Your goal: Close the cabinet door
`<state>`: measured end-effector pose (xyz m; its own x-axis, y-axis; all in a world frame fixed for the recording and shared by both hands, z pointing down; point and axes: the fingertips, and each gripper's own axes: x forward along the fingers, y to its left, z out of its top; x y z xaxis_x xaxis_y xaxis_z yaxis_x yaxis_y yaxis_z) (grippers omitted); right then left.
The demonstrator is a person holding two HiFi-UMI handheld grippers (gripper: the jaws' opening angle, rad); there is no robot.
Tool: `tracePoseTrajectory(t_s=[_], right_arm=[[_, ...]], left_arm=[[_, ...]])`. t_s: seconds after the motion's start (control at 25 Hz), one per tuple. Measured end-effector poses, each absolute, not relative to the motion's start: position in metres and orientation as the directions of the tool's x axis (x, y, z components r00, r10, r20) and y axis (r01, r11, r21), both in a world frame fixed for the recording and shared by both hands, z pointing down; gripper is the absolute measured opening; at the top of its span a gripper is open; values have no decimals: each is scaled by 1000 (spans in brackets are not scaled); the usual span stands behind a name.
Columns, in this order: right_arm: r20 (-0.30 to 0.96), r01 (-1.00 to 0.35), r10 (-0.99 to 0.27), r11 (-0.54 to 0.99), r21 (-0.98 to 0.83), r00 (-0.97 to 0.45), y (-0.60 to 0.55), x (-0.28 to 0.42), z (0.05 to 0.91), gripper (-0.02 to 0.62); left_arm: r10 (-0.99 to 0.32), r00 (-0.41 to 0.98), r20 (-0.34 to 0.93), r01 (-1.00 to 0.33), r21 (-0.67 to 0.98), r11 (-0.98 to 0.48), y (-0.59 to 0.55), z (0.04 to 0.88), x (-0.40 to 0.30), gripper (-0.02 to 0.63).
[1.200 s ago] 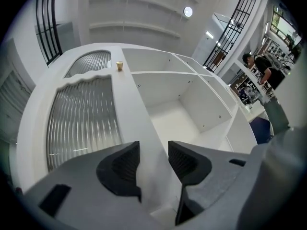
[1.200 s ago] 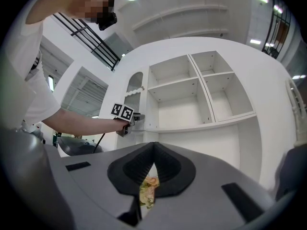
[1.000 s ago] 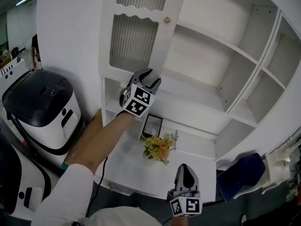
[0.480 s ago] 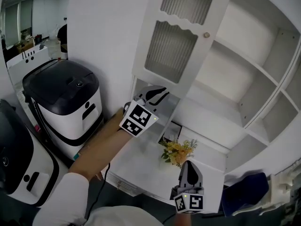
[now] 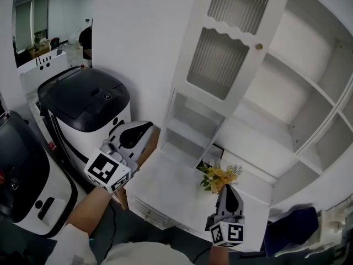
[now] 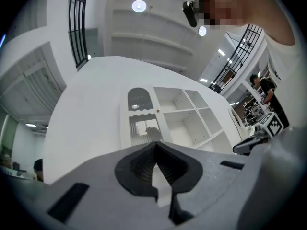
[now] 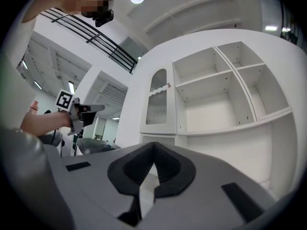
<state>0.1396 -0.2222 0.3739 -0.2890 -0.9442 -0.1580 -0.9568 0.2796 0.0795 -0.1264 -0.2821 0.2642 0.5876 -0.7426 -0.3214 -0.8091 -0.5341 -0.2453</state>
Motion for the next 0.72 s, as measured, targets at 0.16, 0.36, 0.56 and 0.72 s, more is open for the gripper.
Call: tracePoseTrajectory(t_s=[0.16,0.36,0.56,0.72], right_arm=[[-159,-959,-945,277,65,-284,-218,137,378,-2],[-143,-963,-952,263,59,-269,-212,138,384,-2],[-145,-961,-951,264,82,-274,-207,130,382,-2],[-130,-965,-956,259,48,-263,-203,129,385,-2]], left_arm=[[-818,475,-325,-880,-201,-430,-240,288,-188,6],[-882,345,-320,-939,-116,-325,-189,316,-248,6],[-917,208,-341,-977,-33,-209,-138,335,-290,6],[-931,178,-319,-982,-3,-187,-121,345,-302,6]])
